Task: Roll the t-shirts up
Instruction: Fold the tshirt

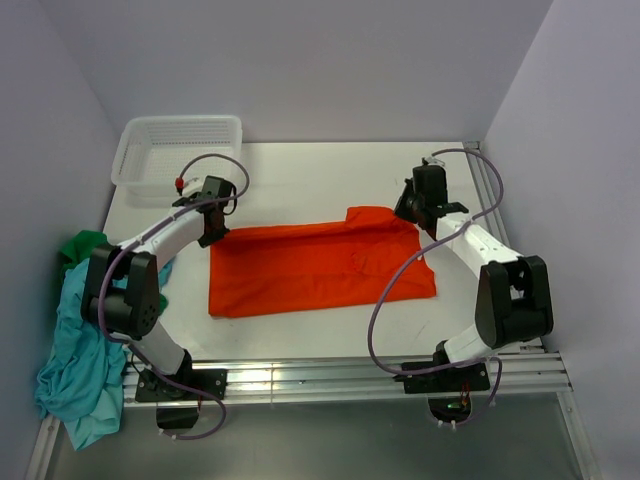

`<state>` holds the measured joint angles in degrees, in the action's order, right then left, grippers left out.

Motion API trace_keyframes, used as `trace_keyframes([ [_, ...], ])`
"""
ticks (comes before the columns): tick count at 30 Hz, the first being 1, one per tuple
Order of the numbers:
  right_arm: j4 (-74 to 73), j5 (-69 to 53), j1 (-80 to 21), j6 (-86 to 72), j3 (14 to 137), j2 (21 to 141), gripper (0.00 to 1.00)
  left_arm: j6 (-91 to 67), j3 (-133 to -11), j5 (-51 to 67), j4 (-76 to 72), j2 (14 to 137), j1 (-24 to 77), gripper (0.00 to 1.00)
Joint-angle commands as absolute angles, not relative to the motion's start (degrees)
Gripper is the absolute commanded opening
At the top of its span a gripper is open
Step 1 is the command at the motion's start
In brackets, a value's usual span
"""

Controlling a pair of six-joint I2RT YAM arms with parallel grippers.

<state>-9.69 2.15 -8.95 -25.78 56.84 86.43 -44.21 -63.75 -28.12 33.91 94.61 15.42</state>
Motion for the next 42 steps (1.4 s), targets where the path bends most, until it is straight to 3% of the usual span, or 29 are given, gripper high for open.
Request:
trace_keyframes([
  [1,-7.4,3.5,-8.3,-26.0,55.7,83.2,0.0,-44.5,-63.0,-29.0,34.3,91.7,15.8,0.0],
  [33,-5.2,5.6,-8.3,-29.1,44.6,77.3,0.0,-48.7,-57.3,-30.6,37.5,86.9,18.1,0.01],
  [38,-4.7,6.8,-8.3,-30.6,42.2,78.7,0.06,-48.7,-54.1,-29.4,35.0,87.9,18.0,0.14],
  [40,-4.0,7.0,-8.3,-30.9,40.7,78.1,0.17,-48.7,-53.2,-29.2,34.5,87.1,18.1,0.26],
  [41,-3.8,7.8,-8.3,-31.2,40.1,77.4,0.31,-48.8,-53.0,-29.4,34.5,86.7,18.1,0.31],
  [42,-3.3,7.8,-8.3,-31.2,39.1,76.7,0.32,-48.7,-52.7,-29.5,34.5,85.6,18.1,0.41],
])
